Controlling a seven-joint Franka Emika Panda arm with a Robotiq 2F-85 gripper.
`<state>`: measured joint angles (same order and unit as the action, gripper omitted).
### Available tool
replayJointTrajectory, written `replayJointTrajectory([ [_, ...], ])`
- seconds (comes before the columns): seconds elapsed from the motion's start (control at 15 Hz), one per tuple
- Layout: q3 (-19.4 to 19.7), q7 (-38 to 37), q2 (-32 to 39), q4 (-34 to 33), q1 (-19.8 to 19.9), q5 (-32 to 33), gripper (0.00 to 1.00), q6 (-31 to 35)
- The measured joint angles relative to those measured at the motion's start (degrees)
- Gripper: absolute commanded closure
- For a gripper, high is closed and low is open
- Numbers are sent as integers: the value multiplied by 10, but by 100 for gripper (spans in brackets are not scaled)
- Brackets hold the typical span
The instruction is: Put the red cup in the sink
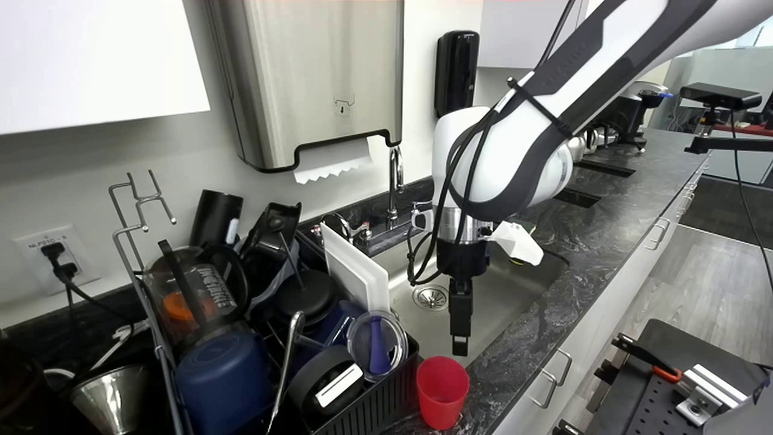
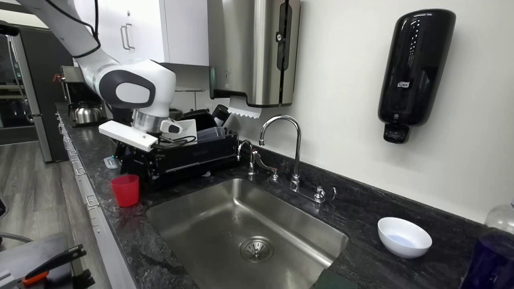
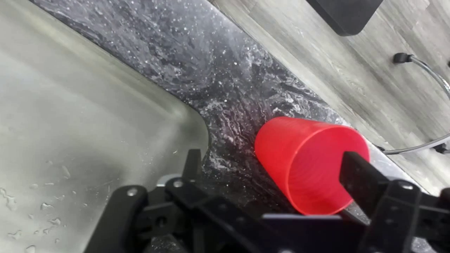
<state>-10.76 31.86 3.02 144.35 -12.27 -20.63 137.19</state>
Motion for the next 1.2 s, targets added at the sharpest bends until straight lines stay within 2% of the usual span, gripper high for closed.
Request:
replayJointTrajectory([
  [0.87,-32,0,46,-4,0,0,2,72],
  [0.93,-35,0,50,-4,0,0,20,80],
  [1.07,-39,0,58,-4,0,0,31,97],
  [1.2,-43,0,64,-4,0,1,46,110],
])
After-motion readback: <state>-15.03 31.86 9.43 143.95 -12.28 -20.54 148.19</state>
